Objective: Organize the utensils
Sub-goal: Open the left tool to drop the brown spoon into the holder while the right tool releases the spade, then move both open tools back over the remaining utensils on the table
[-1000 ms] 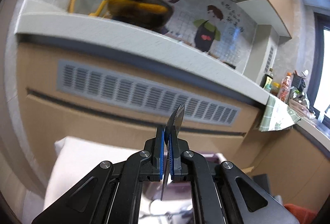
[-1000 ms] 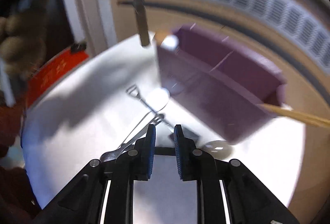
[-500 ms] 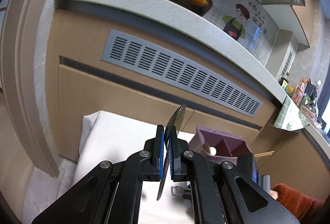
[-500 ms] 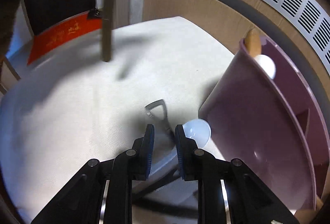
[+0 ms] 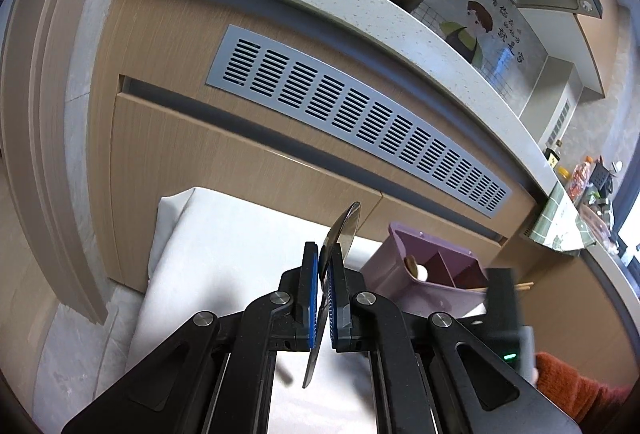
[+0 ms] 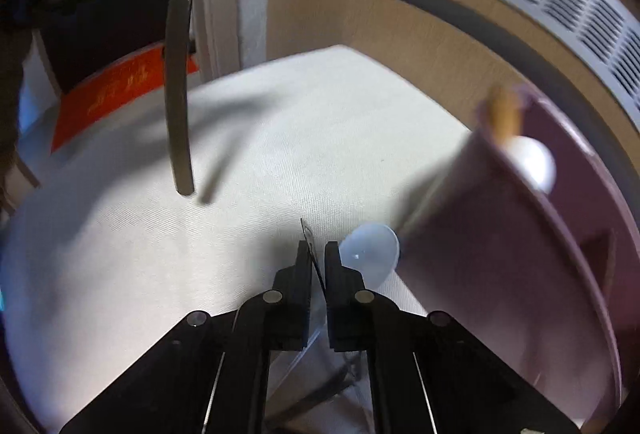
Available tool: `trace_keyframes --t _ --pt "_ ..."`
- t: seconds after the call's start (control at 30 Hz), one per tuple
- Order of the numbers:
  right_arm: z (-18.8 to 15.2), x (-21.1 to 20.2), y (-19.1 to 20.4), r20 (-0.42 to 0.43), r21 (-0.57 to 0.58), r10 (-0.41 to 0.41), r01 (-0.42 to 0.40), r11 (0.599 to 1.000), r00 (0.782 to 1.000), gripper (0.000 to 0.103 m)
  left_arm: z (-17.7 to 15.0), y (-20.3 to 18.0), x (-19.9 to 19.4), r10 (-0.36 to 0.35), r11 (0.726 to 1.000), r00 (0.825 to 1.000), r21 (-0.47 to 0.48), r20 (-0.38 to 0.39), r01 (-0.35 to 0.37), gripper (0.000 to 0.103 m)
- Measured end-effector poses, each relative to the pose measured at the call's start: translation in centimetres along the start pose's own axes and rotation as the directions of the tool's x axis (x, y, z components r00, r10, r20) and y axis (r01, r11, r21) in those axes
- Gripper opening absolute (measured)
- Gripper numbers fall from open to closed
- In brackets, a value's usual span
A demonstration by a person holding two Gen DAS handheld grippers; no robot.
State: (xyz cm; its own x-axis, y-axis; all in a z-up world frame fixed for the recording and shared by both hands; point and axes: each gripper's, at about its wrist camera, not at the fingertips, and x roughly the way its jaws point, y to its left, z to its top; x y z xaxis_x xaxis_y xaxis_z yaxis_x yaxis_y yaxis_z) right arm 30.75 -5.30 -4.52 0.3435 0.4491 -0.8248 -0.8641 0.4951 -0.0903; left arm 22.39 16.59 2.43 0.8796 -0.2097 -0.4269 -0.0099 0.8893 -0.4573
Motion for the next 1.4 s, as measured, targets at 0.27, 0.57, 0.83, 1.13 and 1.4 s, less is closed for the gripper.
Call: trace_keyframes --t 0.27,0.57,0.83,1.13,1.4 --pt "-1.6 -10.4 -1.8 0.169 0.217 -0.09 0.052 0.975 0.981 0.0 0.3 -4.6 -0.7 -0.071 0.997 0.997 0.031 -0.01 0.071 0.004" --pt "2.6 -26.0 -7.2 0.49 0.465 -0.365 0.117 0.877 0.791 0.0 8.6 -15.1 -1.3 -0.236 0.965 0.955 0.162 0.178 0.208 0.004" --pt "3.1 -23.1 -11.0 0.42 0.564 -0.459 0.171 0.808 0.783 0.0 7.7 -16.8 6.4 -0.194 0.966 0.974 0.194 0.116 0.17 0.004" --pt "-0.6 -14.4 -12.3 0.184 0.576 -0.41 0.24 0.781 0.893 0.003 4.1 -13.7 12.6 -0.197 0.976 0.975 0.075 -0.105 0.206 0.028" --pt "-2.9 -17.8 -10.2 0.245 0.56 -0.438 0.243 0.792 0.865 0.014 2.4 -12.4 6.5 -0.177 0.982 0.984 0.072 0.015 0.175 0.045"
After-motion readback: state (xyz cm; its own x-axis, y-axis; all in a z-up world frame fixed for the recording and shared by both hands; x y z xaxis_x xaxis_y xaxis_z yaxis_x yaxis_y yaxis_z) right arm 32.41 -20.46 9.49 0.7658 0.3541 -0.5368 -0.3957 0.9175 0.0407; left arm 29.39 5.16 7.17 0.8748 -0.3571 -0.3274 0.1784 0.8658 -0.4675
